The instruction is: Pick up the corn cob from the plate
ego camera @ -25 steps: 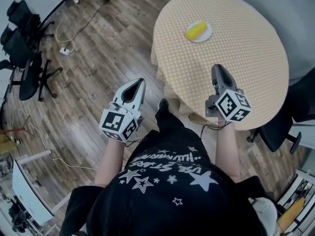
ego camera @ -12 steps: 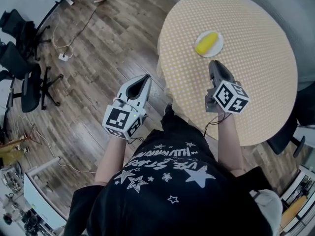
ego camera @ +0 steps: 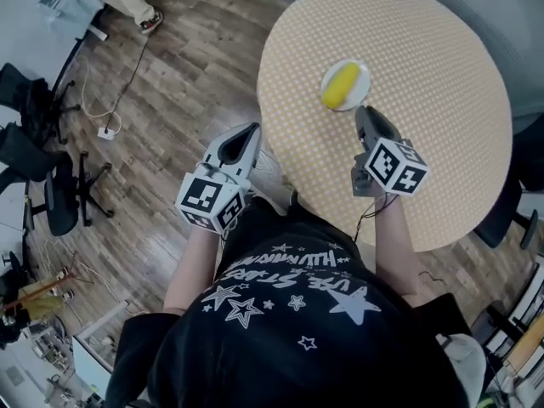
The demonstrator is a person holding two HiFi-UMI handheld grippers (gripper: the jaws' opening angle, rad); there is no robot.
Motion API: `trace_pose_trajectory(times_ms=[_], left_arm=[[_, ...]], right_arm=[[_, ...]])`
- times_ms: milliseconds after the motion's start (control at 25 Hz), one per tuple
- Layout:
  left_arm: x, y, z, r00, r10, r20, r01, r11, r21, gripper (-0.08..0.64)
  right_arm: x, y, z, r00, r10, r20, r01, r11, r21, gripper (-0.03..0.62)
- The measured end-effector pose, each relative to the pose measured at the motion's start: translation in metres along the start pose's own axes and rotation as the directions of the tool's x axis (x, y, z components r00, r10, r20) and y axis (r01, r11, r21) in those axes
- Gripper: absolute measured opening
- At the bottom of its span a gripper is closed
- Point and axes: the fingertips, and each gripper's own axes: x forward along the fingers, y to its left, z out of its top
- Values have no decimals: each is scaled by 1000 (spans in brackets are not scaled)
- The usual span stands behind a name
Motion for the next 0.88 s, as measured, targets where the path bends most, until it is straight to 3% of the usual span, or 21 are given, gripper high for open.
trace_pose_trajectory(times_ms=[240, 480, 640, 880], left_arm=[[39, -9, 12, 994, -108, -21, 109, 993, 37, 8], [74, 5, 12, 967, -245, -64, 247, 969, 29, 8], [109, 13, 20, 927, -361, -103, 366, 930, 36, 8], [151, 18, 28, 851, -503, -151, 518, 851, 84, 6]], right_arm=[[-13, -5, -9, 999, -37, 10, 36, 997, 71, 87], [-6, 3, -18, 993, -112, -43, 114, 991, 70, 171], [-5, 4, -8, 982, -190, -15, 190, 973, 129, 222], [15, -1, -8, 948, -317, -15, 312, 923, 223, 280]])
